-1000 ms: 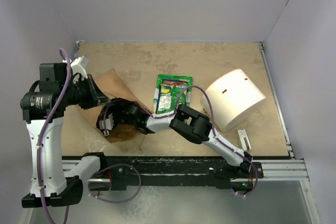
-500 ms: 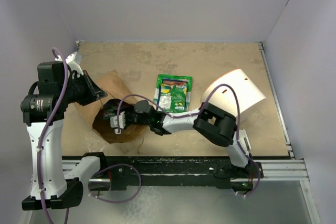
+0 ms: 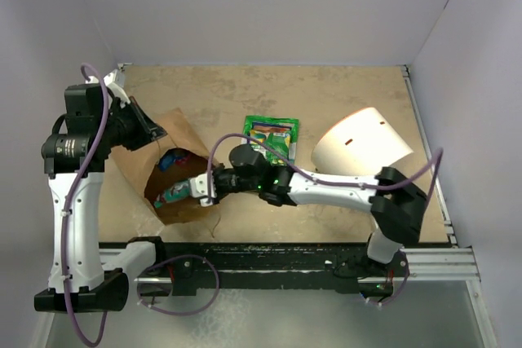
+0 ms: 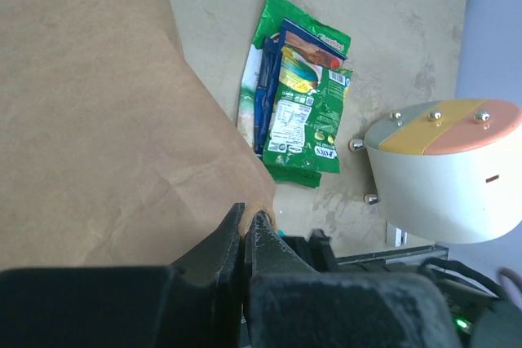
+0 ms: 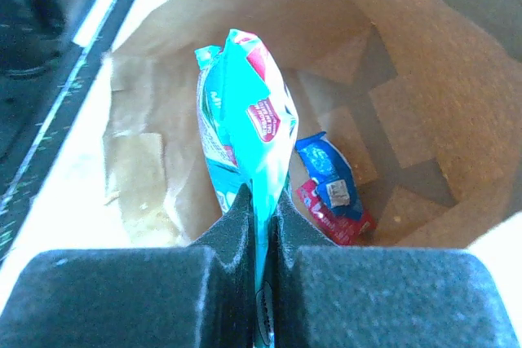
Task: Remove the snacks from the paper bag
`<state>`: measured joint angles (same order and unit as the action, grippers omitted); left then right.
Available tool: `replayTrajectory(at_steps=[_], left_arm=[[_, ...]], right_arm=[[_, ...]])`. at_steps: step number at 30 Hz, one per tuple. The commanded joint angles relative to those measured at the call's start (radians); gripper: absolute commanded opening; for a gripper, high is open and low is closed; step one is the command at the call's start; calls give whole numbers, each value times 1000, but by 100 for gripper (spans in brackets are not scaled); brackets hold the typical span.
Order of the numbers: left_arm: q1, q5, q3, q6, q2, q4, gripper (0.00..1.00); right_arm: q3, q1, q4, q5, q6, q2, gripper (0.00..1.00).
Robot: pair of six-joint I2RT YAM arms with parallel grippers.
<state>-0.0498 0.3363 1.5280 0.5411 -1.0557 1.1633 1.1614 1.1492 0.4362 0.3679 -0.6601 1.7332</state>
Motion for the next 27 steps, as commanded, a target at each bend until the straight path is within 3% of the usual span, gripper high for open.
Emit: replayTrajectory(at_steps=[1, 7, 12, 17, 20, 23, 27], left_arm=[[3, -19, -18, 15, 2, -78, 0], [4, -1, -62, 29, 9, -109, 0], [4, 1, -58, 12, -11, -117, 0], [4, -6, -35, 14, -14, -109, 0], [4, -25, -49, 23, 3, -113, 0], [2, -31, -73, 28, 23, -116, 0], [3, -27, -84, 36, 31, -119, 0]], right_arm=[[6, -5, -250, 116, -39, -187, 0], [-35, -6, -526, 128, -107, -439, 0], [-79, -32, -609, 69, 17, -652, 0], [-108, -53, -676, -159, 109, -777, 0], [-163, -93, -651, -331, 61, -869, 0], [-242, -146, -512, -514, 49, -938, 0], [-220, -186, -376, -632, 164, -851, 0]])
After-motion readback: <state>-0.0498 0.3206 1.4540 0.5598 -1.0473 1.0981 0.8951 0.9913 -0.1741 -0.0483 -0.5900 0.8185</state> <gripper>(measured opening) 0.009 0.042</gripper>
